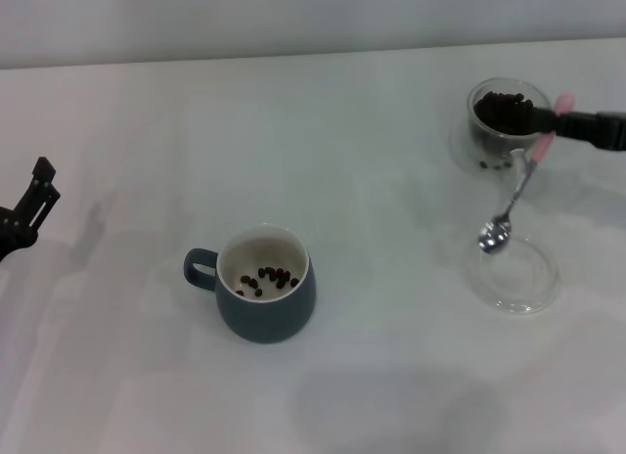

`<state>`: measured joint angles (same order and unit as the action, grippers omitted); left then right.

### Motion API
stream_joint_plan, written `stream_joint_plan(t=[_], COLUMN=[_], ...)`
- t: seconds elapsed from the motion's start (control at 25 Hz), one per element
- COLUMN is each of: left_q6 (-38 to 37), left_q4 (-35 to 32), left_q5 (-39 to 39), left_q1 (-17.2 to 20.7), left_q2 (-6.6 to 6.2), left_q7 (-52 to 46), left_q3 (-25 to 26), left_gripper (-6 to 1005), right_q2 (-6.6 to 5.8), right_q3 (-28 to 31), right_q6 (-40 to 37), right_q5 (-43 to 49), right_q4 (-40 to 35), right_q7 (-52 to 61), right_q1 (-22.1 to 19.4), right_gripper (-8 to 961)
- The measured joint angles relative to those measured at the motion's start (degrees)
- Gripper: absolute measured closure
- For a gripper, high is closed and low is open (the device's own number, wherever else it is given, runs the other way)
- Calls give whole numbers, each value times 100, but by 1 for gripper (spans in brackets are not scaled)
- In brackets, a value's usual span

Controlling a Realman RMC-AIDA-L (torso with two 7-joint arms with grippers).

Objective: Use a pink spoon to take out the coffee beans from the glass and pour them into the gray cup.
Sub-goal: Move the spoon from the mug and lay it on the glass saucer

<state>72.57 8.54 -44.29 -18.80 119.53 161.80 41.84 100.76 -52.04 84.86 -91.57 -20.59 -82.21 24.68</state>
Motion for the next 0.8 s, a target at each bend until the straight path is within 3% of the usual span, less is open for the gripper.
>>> stream_joint_plan(t=[0.24, 0.52, 0.8], left_q6=[-18, -25, -29], left_q4=[61, 78, 78], left_q5=[0, 0, 0], left_q1=[23, 6, 19], left_q2=[1, 1, 1], left_q7=[0, 0, 0], left_q3=[0, -1, -1], left_gripper=[126, 126, 126], right_q2=[3, 36, 202], right_q3=[1, -21, -6], right_q6=[-511, -550, -539], right_q5=[569, 747, 814], right_q4=[-76, -81, -41], right_q7=[-84, -90, -53], right_q1=[-15, -16, -16], right_gripper=[710, 707, 704])
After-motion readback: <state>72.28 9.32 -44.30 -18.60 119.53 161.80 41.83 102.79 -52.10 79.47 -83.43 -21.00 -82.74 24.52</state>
